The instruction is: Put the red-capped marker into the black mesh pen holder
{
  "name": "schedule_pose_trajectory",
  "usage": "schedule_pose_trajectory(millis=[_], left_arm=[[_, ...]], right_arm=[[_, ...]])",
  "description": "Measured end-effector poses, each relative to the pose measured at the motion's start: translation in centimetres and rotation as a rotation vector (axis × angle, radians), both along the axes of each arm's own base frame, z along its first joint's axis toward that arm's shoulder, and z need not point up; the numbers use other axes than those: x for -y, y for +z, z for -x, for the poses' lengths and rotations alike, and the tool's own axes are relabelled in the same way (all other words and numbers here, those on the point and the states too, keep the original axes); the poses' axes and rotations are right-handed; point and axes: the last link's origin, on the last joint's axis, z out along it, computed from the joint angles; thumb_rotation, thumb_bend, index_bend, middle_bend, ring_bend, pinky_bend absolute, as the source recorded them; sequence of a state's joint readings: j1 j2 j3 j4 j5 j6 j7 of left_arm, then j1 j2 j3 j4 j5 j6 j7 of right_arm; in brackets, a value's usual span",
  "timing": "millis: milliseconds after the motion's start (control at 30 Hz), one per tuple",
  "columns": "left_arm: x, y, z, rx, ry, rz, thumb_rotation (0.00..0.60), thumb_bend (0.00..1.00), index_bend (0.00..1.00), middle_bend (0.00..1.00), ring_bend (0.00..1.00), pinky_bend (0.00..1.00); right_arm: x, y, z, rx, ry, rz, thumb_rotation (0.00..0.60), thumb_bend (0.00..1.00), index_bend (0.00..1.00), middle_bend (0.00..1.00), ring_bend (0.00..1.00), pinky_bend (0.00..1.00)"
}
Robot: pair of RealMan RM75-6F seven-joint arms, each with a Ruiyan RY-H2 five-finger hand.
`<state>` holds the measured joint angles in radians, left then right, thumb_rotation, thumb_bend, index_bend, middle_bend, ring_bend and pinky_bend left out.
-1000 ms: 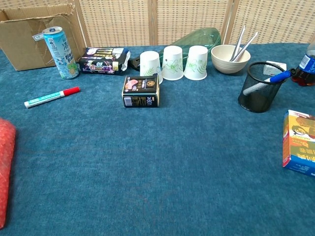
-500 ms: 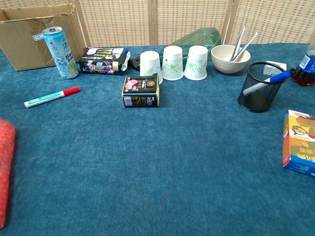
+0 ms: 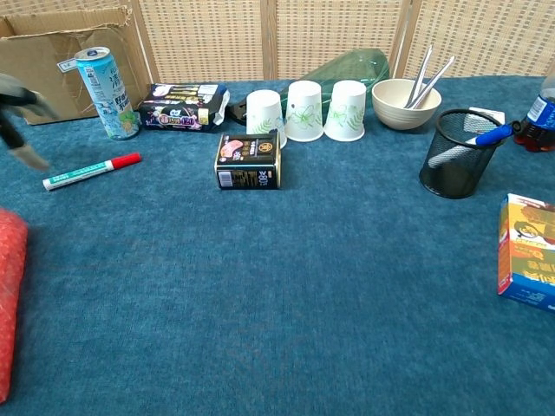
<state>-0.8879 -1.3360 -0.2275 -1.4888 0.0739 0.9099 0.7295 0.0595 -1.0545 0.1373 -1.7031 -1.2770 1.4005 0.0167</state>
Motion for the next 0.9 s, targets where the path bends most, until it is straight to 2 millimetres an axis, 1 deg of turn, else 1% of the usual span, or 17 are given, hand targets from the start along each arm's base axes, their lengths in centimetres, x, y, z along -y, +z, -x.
schedule_pose_trajectory(millis=[100, 367, 567, 700, 900], left_arm=[[-0.5, -1.2, -1.0, -0.022, -0.004, 0.018, 0.6, 0.11, 0.14, 0.0, 0.0, 0.09], [-1.3, -2.4, -1.5, -0.092, 0.005, 0.036, 0.6, 0.11, 0.17, 0.0, 0.0, 0.09], [-2.1, -3.9, -1.6, -0.127, 0.036, 0.062, 0.6, 0.11, 0.17, 0.0, 0.0, 0.09], [-2.6, -5.2, -2.2, -0.14, 0.037, 0.078, 0.6, 0.11, 0.17, 0.0, 0.0, 0.09], [-3.2, -6.3, -3.2, -0.122, 0.045, 0.081, 0.6, 0.12, 0.18, 0.0, 0.0, 0.09]], right_arm=[[0.0, 0.1, 0.0, 0.006, 0.0, 0.0, 0.6, 0.0, 0.0, 0.0, 0.0, 0.15], [0.0, 0.3, 0.1, 0.016, 0.002, 0.003, 0.6, 0.0, 0.0, 0.0, 0.0, 0.15], [-0.1, 0.4, 0.1, 0.028, 0.003, 0.003, 0.6, 0.0, 0.0, 0.0, 0.0, 0.15], [0.0, 0.5, 0.3, 0.032, -0.002, 0.002, 0.6, 0.0, 0.0, 0.0, 0.0, 0.15], [0.0, 0.5, 0.4, 0.039, -0.007, 0.001, 0.6, 0.0, 0.0, 0.0, 0.0, 0.15]])
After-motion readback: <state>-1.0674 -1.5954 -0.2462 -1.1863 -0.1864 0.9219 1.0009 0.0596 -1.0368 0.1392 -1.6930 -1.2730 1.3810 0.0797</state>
